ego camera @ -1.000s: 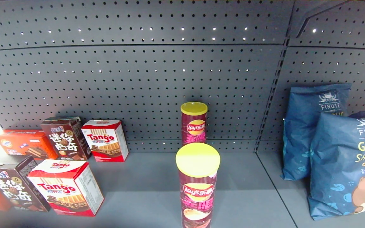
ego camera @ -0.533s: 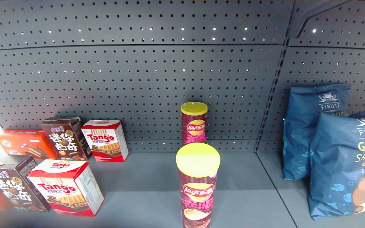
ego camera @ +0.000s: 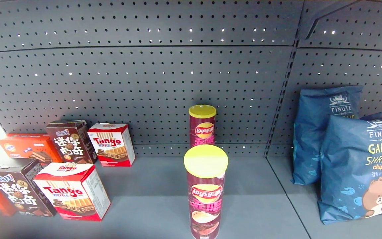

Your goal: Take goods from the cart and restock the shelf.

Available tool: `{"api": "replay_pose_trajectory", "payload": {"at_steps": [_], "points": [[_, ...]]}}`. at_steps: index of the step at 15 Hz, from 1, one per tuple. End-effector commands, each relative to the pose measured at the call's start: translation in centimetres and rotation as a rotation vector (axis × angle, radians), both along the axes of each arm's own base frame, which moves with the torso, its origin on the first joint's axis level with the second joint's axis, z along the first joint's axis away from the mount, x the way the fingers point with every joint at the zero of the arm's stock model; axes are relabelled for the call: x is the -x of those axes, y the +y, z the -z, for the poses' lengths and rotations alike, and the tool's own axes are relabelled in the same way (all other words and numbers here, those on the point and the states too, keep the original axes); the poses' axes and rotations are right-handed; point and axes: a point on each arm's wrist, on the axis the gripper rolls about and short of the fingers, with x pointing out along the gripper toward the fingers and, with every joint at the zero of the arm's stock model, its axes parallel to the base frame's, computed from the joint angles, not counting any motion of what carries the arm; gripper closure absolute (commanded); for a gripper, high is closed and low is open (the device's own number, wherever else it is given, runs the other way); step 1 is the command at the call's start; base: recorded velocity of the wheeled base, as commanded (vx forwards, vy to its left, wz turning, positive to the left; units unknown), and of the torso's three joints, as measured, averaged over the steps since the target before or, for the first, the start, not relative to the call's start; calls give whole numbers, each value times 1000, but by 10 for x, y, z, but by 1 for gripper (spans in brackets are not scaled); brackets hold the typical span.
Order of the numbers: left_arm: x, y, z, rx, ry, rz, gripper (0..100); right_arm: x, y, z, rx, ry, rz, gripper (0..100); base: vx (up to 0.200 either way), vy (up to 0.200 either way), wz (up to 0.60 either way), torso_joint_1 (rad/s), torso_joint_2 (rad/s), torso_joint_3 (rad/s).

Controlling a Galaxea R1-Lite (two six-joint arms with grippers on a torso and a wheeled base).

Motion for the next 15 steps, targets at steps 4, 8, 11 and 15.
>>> {"api": "replay_pose_trajectory", "payload": {"at_steps": [4,8,11,15], "points": [[0,0,0,0,-3,1,0,0,0,0,0,-1,0,0,0,0,0,0,0,0],[0,0,0,0,-3,2,0,0,0,0,0,-1,0,0,0,0,0,0,0,0],[0,0,0,-1,-3,6,0,0,0,0,0,-1,0,0,0,67,0,-1,2,1],[0,0,0,-1,-3,4,0,0,0,0,0,-1,0,0,0,0,0,0,0,0]]}}
